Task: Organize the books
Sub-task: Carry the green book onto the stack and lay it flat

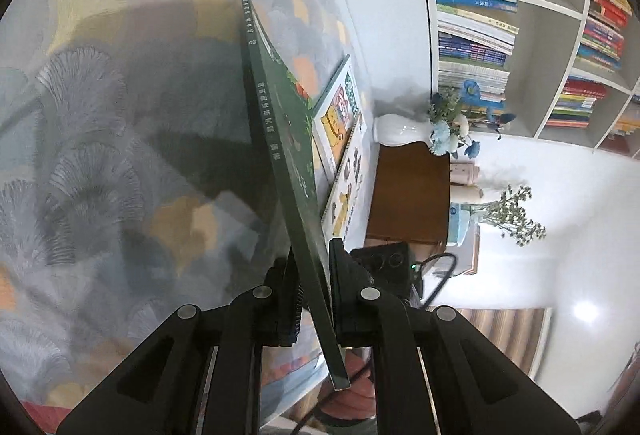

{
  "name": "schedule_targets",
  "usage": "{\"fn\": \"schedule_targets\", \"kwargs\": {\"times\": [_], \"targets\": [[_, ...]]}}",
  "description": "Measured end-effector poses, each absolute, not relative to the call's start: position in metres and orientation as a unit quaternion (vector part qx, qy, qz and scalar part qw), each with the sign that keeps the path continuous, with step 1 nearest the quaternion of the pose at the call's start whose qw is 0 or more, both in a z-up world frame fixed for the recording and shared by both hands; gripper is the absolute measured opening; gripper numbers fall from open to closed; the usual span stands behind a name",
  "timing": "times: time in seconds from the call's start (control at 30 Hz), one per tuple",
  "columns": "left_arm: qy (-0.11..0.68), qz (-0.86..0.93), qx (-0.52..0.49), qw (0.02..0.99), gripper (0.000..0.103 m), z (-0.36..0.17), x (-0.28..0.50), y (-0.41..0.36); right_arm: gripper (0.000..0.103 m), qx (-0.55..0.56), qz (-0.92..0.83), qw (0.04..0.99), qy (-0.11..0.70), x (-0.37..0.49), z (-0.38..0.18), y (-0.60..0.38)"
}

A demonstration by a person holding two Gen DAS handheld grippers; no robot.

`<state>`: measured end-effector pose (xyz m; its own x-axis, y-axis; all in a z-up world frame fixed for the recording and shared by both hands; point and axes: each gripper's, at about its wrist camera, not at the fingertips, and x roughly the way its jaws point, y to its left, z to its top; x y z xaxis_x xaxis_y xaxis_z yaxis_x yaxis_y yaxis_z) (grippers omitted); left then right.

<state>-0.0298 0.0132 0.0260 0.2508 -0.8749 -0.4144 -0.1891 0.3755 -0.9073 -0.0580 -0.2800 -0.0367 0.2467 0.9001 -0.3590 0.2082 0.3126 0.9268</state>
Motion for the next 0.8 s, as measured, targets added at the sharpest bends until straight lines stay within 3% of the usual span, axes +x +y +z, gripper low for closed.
{"fn": "schedule_targets", "kwargs": {"times": [0.03, 0.07, 0.13, 0.4, 0.8], "targets": [[0.550, -0.273, -0.475, 0.630, 0.007, 0.029, -0.029, 0.013, 0.041, 0.504, 0.290, 0.607, 0.542, -0.055, -0.033, -0.274], [0.554, -0.270, -0.455, 0.643, 0.007, 0.034, -0.028, 0.014, 0.036, 0.487, 0.290, 0.622, 0.541, -0.054, -0.026, -0.267], [0.559, -0.265, -0.413, 0.668, 0.007, 0.045, -0.026, 0.015, 0.034, 0.426, 0.288, 0.666, 0.540, -0.054, -0.005, -0.252], [0.533, -0.294, -0.380, 0.696, 0.010, 0.086, -0.018, 0.051, 0.034, 0.219, 0.285, 0.788, 0.501, -0.057, 0.087, -0.190], [0.437, -0.275, -0.364, 0.775, 0.011, 0.179, -0.024, 0.219, 0.034, 0.149, 0.353, 0.827, 0.412, -0.012, 0.185, -0.012]]}}
